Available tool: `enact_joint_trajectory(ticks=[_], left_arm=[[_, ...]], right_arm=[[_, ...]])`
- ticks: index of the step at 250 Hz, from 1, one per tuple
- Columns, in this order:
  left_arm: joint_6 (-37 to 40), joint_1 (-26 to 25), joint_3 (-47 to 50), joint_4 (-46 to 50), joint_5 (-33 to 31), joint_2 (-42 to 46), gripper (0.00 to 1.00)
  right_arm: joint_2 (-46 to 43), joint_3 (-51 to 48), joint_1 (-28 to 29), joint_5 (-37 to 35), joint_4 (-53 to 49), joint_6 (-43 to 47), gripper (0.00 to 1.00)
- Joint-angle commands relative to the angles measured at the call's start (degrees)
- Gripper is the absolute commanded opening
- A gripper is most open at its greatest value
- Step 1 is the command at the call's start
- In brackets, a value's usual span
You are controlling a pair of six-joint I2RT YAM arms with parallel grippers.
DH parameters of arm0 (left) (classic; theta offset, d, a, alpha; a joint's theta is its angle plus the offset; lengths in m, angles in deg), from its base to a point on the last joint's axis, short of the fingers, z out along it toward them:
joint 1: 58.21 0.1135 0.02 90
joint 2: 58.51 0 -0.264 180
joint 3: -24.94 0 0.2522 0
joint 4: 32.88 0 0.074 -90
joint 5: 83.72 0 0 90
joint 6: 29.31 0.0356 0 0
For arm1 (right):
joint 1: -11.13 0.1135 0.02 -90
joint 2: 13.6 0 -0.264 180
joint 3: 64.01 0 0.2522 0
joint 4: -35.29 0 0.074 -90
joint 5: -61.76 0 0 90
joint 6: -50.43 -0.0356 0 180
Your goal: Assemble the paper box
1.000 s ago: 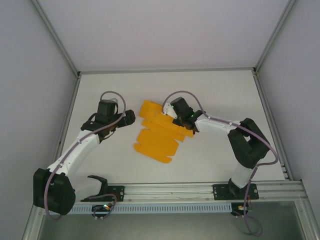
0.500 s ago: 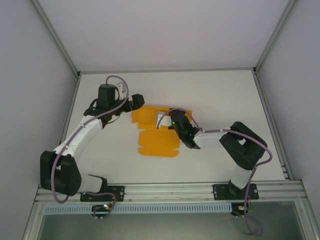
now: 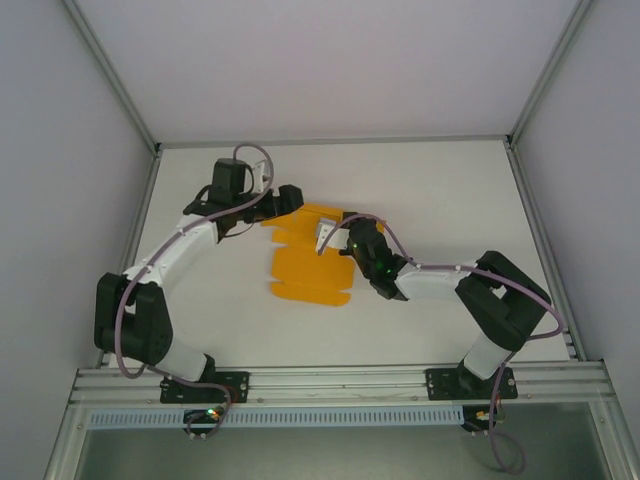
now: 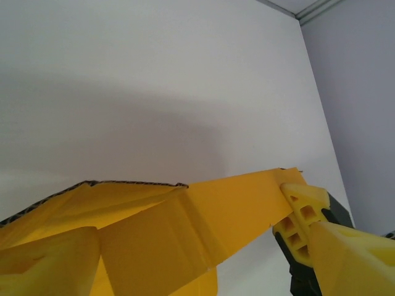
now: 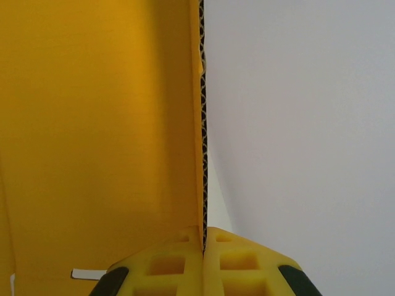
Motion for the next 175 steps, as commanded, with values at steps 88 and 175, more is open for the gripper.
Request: enact_joint_trajectory(ticks=[88, 175], left_arm=[[-5.12, -2.38, -2.07, -6.14, 4.70, -6.38, 0.62], [-8.19, -2.45, -1.43, -8.25, 6.39, -7.52, 0.20]], right_arm=[[1.42, 0.30, 2.25, -0.89, 3.21, -1.68, 0.00], [2.66, -0.07, 3.14, -2.17, 5.11, -3.27, 0.00]])
